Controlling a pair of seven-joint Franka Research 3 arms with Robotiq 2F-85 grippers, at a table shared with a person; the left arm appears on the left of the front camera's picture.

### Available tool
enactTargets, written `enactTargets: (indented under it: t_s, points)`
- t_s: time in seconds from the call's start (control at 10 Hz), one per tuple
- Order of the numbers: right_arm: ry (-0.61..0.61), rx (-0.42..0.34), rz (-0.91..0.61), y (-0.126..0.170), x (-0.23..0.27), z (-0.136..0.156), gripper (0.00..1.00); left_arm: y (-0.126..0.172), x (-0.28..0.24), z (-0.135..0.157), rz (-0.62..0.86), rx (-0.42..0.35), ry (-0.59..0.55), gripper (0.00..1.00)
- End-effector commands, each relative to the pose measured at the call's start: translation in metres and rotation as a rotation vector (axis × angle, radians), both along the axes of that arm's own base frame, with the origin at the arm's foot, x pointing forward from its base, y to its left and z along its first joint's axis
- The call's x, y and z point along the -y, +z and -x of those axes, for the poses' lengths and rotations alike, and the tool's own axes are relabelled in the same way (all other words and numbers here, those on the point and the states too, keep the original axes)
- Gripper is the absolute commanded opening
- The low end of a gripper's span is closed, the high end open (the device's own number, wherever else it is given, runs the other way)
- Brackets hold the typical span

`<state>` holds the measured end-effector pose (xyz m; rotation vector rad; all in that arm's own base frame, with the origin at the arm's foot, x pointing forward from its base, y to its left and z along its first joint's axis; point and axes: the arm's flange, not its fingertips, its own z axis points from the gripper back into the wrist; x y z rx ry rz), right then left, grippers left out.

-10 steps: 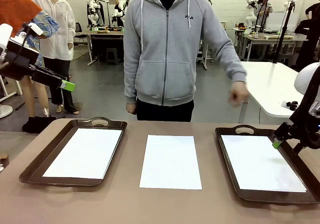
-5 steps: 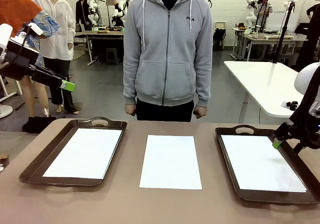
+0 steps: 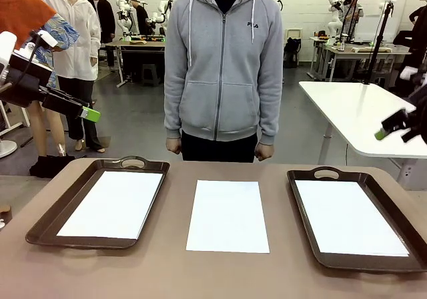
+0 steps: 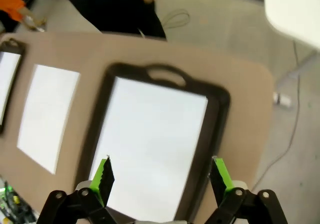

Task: Sort the A4 documents.
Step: Receive the A4 Paper.

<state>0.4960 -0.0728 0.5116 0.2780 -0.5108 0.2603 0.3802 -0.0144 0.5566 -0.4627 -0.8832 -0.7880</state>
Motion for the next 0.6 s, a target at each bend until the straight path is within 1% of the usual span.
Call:
enactTargets:
  t_s: [0.0,0.1,0.2,0.3,0.4,0.5]
  points:
    - [0.201,0.084,-0.131,0.009,-0.012,0.010,1.00,-0.001,0.000,0.000,0.010,0.005,-0.006,1.00]
    - [0.318,0.128,-0.205,0.028,-0.017,0.016,1.00,-0.001,0.000,0.000,0.010,0.005,-0.006,1.00]
    - [0.425,0.157,-0.275,0.040,-0.021,0.021,1.00,-0.001,0.000,0.000,0.010,0.005,-0.006,1.00]
    - [0.508,0.185,-0.334,0.048,-0.023,0.029,1.00,-0.001,0.000,0.000,0.010,0.005,-0.006,1.00]
    - [0.567,0.241,-0.358,0.055,-0.026,0.042,1.00,-0.001,0.000,0.000,0.010,0.005,-0.006,1.00]
    - [0.593,0.332,-0.358,0.063,-0.027,0.059,1.00,-0.001,0.000,0.000,0.010,0.005,-0.006,1.00]
